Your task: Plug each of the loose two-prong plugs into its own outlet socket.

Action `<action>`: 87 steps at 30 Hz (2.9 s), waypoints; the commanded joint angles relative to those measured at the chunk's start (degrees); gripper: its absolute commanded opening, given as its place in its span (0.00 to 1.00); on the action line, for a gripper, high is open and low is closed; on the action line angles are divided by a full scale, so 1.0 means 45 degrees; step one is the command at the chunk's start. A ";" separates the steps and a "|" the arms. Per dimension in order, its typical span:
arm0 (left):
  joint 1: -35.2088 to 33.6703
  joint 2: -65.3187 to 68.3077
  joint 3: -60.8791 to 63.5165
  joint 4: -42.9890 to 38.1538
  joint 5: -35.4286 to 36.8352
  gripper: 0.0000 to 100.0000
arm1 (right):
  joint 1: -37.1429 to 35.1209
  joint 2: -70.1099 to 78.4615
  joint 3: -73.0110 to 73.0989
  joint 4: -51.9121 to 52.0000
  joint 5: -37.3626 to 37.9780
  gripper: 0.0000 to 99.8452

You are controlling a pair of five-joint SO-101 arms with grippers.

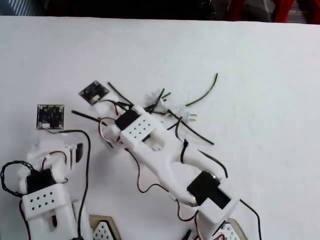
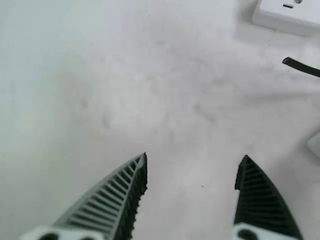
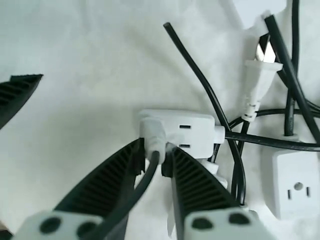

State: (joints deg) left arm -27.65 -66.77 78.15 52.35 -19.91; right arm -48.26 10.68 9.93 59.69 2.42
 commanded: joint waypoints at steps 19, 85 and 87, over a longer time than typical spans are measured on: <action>-0.0088 -0.0244 -0.0059 -0.0274 0.0078 0.28 | -0.0381 0.2256 -0.0703 0.0264 0.0000 0.02; -0.0029 -0.0264 0.0156 -0.0469 0.0020 0.28 | 0.6418 -0.0557 -0.1641 -0.2432 -0.0723 0.20; -0.0029 -0.0264 0.0156 -0.0469 0.0020 0.28 | 0.6476 -0.0947 -0.1895 -0.1280 -0.0586 0.16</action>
State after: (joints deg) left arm -27.65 -66.77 79.21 51.38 -19.91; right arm -19.52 10.68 5.27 47.03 -0.31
